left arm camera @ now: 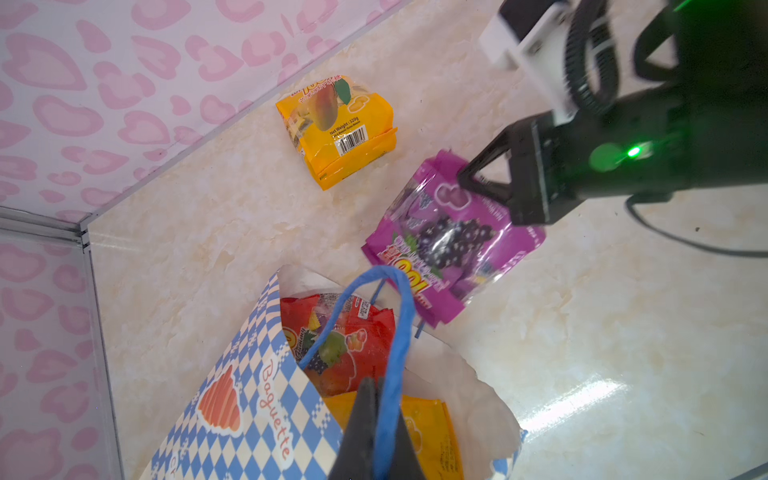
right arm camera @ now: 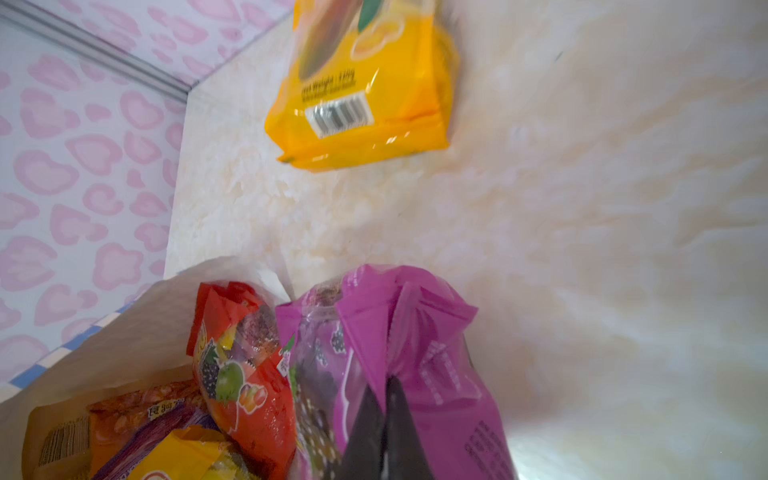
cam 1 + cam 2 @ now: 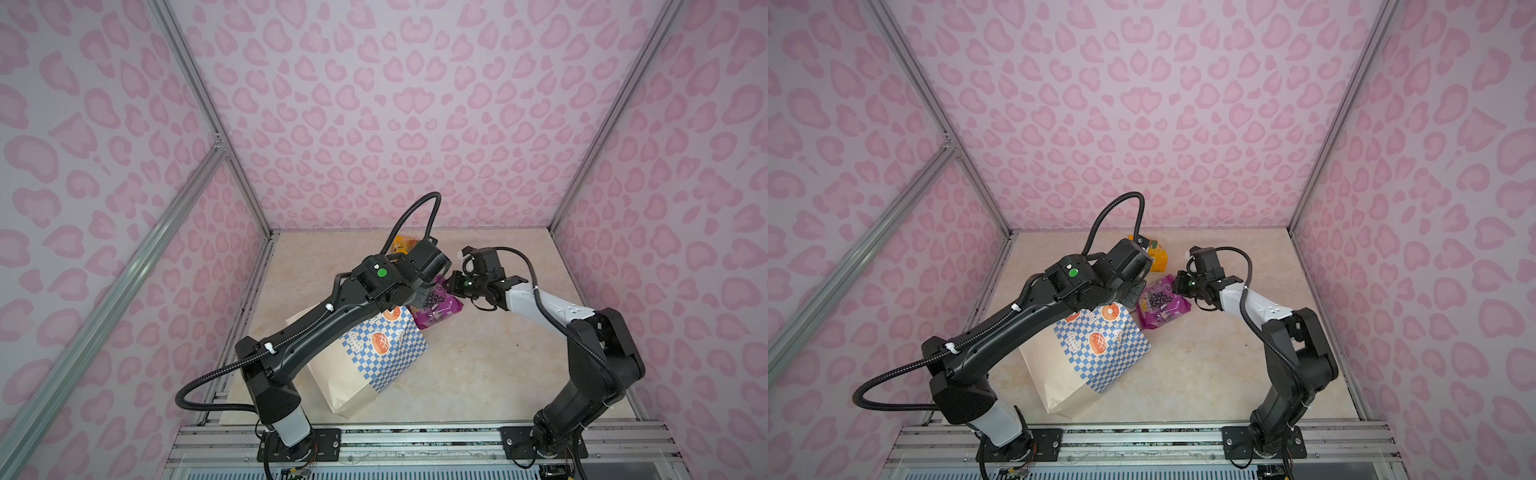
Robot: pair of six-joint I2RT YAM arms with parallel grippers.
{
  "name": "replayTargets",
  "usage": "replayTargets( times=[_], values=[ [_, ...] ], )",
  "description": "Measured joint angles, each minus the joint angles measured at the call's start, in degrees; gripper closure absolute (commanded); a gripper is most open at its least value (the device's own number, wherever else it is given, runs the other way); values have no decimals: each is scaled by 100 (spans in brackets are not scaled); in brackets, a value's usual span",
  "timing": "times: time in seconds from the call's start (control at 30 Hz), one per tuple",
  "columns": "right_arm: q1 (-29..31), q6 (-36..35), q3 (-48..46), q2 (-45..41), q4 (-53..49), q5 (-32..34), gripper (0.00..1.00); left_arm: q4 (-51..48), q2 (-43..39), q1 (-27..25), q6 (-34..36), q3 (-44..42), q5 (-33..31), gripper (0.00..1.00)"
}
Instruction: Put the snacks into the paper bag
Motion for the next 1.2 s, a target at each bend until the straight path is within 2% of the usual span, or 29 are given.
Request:
replayTargets(
  times=[0.13,0.27,0.3,0.33,0.37,0.4,0.47,0.57,0.7,0.8,0.87,0.97,1.2],
  values=[
    [-796,-33,-125,-155,-118,317,100,52,0,4,-37,-192,11,97],
    [-1185,-33,-459,-214,-269,625,100,142,-20,2,-42,-313,50,97],
    [-1235,-17,-514,-214,-306,697,91,149,-28,2,-42,-326,52,97],
    [-1274,33,-555,-214,-367,785,77,153,-39,2,-42,-332,55,97],
    [-1300,68,-579,-223,-415,883,58,164,-46,2,-42,-337,57,97],
    [-1303,68,-592,-249,-433,962,47,179,-55,2,-42,-339,59,97],
    [-1305,63,-621,-417,-455,1045,33,184,-59,2,-39,-350,68,97],
    [-1156,-57,-610,-925,-511,1375,23,188,-59,7,-39,-365,70,97],
    [-542,-280,-334,-1589,-684,1606,18,236,-92,7,-39,-411,70,97],
    [109,-387,-234,-1711,-671,1390,16,247,-151,9,-42,-485,66,97],
    [682,-420,-225,-1491,-673,1172,15,258,-199,13,-48,-542,66,97],
    [1202,-431,-269,-973,-586,752,17,269,-262,20,-68,-599,63,97],
    [1384,120,-658,66,59,201,20,278,-348,24,-85,-673,63,97]
  ],
)
